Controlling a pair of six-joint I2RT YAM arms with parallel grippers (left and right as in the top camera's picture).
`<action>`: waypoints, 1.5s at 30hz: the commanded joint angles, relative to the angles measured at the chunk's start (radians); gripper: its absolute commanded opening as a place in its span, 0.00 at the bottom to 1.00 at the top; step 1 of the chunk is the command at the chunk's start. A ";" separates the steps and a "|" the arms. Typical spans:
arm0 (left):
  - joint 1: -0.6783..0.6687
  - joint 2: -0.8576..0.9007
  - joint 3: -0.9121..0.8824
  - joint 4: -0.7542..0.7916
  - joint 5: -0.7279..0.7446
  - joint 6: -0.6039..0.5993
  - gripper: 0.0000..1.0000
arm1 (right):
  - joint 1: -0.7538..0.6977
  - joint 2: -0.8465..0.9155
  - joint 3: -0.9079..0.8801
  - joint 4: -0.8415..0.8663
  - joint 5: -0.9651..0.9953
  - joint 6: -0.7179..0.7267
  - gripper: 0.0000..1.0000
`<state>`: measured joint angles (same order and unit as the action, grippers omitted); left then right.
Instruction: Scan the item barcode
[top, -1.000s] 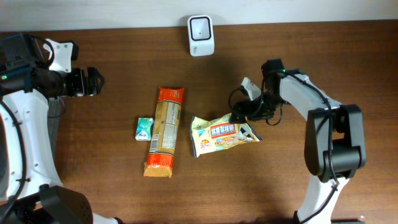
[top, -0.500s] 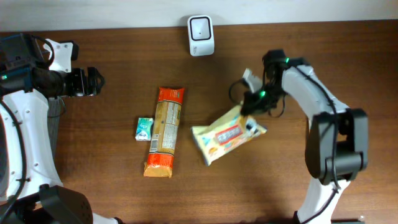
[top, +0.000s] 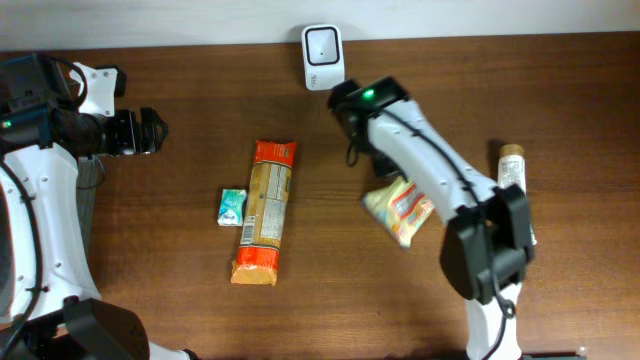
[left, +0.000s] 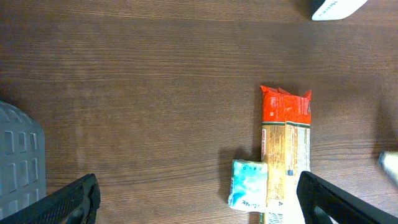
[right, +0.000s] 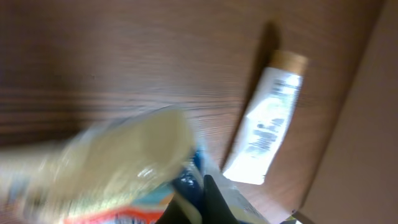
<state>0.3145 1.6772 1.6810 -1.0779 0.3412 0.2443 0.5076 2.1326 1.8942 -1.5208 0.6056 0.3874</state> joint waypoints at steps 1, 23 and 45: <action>0.001 -0.004 0.006 -0.001 0.011 0.019 0.99 | 0.096 0.029 0.002 0.018 -0.059 0.041 0.04; 0.001 -0.004 0.006 -0.001 0.011 0.019 0.99 | -0.139 -0.047 0.072 -0.148 0.763 0.136 0.04; 0.001 -0.004 0.006 -0.001 0.011 0.019 0.99 | -0.141 -0.026 -0.122 -0.032 0.531 -0.078 0.04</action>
<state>0.3145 1.6772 1.6810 -1.0779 0.3408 0.2443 0.3580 2.1159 1.7832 -1.5463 1.1236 0.3099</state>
